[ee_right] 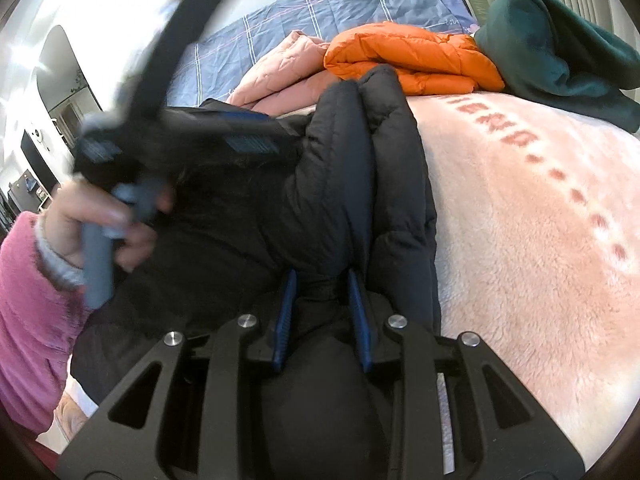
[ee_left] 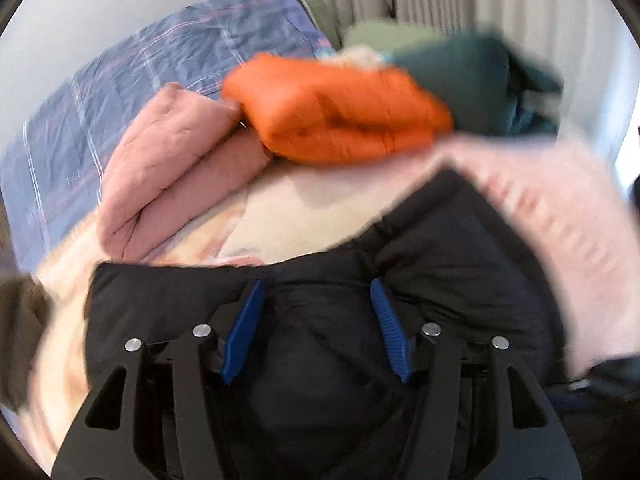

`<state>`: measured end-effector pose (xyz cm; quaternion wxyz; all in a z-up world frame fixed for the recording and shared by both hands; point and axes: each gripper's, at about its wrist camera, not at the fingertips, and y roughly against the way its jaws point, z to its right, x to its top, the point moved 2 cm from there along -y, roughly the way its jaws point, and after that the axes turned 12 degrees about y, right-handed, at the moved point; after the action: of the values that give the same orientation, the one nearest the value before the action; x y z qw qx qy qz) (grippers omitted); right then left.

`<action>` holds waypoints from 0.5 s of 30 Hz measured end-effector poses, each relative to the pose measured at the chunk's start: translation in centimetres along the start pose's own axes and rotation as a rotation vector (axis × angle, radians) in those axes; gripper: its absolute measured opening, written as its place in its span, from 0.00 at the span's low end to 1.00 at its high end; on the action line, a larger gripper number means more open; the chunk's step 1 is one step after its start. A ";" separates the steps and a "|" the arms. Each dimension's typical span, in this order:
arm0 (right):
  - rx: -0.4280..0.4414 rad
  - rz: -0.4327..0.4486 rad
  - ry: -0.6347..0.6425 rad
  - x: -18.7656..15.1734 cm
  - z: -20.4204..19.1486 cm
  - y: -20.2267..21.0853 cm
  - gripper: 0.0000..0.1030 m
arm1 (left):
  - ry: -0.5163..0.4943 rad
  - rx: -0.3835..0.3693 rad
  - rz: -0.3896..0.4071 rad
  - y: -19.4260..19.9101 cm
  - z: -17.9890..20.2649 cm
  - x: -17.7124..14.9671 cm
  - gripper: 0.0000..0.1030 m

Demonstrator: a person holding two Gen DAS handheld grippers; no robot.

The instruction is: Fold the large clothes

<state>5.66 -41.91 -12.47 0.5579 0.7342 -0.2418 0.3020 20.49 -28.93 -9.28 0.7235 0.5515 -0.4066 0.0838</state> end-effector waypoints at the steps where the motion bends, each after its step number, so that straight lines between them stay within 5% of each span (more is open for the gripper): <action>1: 0.005 0.000 -0.005 0.0 0.1 -0.1 0.27 | 0.046 -0.009 0.044 1.7 -1.3 0.7 0.56; 4: 0.018 0.001 -0.014 0.1 0.3 -0.2 0.27 | 0.100 0.008 0.079 3.6 -4.3 1.2 0.55; 8: 0.030 0.009 -0.015 0.2 0.4 -0.2 0.27 | 0.146 0.067 -0.046 -0.8 -8.4 -2.0 0.57; 15: 0.035 0.003 -0.026 0.3 0.5 -0.4 0.27 | 0.029 0.160 -0.043 -2.9 -6.6 -3.2 0.57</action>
<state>6.22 -42.34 -12.65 0.5415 0.7472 -0.2450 0.2975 23.31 -23.24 -13.96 0.6846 0.6150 -0.3760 0.1084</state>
